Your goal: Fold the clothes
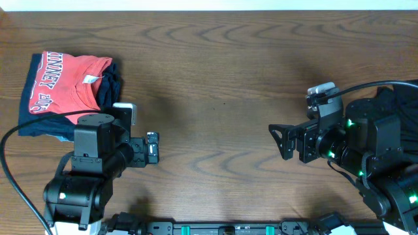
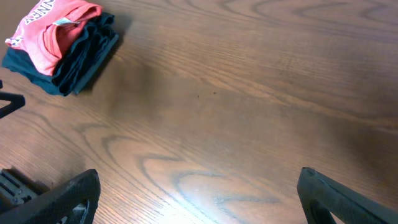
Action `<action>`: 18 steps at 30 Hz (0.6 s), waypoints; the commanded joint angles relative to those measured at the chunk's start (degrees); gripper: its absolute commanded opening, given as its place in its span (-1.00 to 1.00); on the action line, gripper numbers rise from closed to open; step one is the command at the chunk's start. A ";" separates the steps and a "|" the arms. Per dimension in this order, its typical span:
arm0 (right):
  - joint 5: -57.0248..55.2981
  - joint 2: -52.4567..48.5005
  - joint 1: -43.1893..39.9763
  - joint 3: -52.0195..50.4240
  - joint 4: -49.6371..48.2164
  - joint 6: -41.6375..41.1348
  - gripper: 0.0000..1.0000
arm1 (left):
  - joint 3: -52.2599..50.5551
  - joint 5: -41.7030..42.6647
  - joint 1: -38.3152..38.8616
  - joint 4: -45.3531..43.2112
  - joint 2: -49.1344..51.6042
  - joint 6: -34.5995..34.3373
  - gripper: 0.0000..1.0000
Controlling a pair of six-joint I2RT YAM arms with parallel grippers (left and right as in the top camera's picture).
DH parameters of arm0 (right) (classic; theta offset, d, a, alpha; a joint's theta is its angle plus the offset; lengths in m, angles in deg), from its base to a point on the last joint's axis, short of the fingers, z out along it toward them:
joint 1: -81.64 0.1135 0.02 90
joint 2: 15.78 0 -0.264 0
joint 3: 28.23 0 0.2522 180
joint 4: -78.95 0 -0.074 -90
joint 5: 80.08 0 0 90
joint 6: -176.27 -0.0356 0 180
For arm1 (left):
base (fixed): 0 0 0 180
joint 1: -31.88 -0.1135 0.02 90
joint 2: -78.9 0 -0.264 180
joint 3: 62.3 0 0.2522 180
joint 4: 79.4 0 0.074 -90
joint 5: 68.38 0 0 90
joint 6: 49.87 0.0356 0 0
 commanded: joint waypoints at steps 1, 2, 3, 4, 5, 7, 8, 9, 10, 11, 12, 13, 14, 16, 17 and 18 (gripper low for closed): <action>0.63 0.04 0.68 0.11 0.07 0.83 0.99 | 1.33 -0.52 0.28 0.13 -0.02 0.72 0.96; 0.63 0.07 0.68 0.11 0.15 0.83 0.99 | 1.33 -0.52 0.28 0.13 -0.02 0.72 0.96; 0.61 0.07 0.68 0.07 0.39 0.83 0.98 | 1.33 -0.52 0.28 0.13 -0.02 0.72 0.96; 0.63 0.07 0.68 0.07 0.87 0.83 0.98 | 1.33 -0.52 0.28 0.13 -0.02 0.72 0.96; -0.74 0.22 0.63 -0.07 0.81 1.84 0.98 | 1.33 -0.52 0.28 0.13 -0.02 0.72 0.96; -4.50 1.64 0.33 -1.44 -1.09 3.08 0.98 | 1.33 -0.52 0.28 0.11 -0.02 0.72 0.96; -5.64 2.58 0.09 -2.84 -2.91 3.85 0.98 | 1.33 -0.52 0.28 0.13 -0.02 0.72 0.96; -6.34 3.76 -0.22 -4.70 -5.29 4.96 0.99 | 1.33 -0.52 0.28 0.11 -0.02 0.72 0.96; -6.64 5.49 -0.81 -7.48 -8.83 6.71 0.99 | 1.33 -0.52 0.28 0.11 -0.02 0.72 0.96; -6.62 7.13 -1.40 -10.34 -12.17 8.13 0.99 | 1.33 -0.52 0.28 0.13 -0.02 0.72 0.96; -6.62 8.94 -2.03 -13.55 -15.56 9.14 0.99 | 1.33 -0.52 0.28 0.11 -0.02 0.72 0.96; -6.62 11.10 -2.75 -17.51 -19.23 9.51 0.99 | 1.33 -0.52 0.28 0.13 -0.02 0.72 0.96; -6.64 13.31 -3.54 -21.57 -22.56 9.51 0.98 | 1.33 -0.52 0.28 0.11 -0.02 0.72 0.96; -6.64 17.51 -5.31 -28.57 -27.08 9.44 0.98 | 1.33 -0.52 0.28 0.13 -0.02 0.72 0.96; -6.62 19.76 -6.16 -31.85 -28.63 9.44 0.98 | 1.33 -0.52 0.28 0.11 -0.02 0.72 0.96; -6.62 21.73 -6.67 -34.53 -29.59 9.44 0.99 | 1.33 -0.52 0.28 0.11 -0.02 0.72 0.96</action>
